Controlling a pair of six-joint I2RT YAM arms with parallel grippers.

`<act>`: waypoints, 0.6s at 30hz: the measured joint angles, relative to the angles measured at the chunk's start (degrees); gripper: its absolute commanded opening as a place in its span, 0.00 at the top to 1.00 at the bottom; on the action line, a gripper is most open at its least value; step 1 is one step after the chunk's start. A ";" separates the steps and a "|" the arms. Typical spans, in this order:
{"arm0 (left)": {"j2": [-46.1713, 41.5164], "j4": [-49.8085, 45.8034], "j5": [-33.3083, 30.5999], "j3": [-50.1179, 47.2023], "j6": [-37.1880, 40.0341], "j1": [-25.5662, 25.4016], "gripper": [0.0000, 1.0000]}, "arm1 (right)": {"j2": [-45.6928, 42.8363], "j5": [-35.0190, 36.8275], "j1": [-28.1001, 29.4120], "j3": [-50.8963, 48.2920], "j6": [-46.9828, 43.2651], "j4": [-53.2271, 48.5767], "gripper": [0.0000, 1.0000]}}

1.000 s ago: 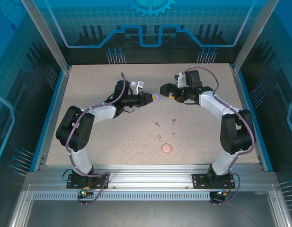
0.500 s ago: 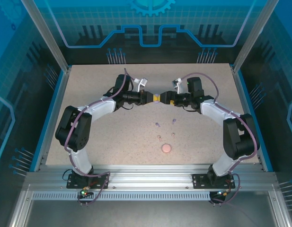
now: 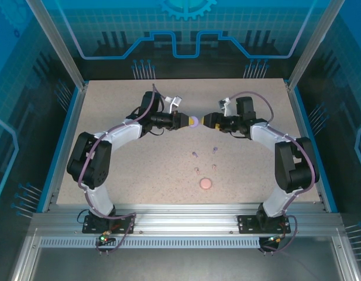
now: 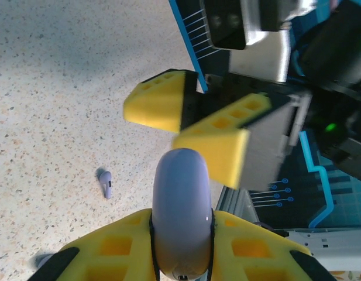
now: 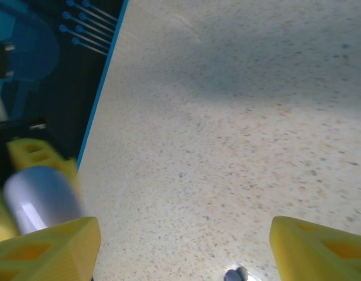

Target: Insert the wireless bluetooth earbuds into the charging case

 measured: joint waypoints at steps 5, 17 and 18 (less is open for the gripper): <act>-1.70 0.35 0.26 0.00 0.24 0.00 0.97 | -0.46 0.04 -0.79 -0.83 0.33 -0.33 0.23; -1.68 1.11 0.28 -0.48 0.42 0.00 0.99 | -8.50 -1.81 1.66 -0.20 1.64 -1.36 0.23; -1.68 1.14 0.28 -0.48 0.42 0.00 0.99 | -8.44 -1.84 2.12 0.37 1.66 -1.57 0.23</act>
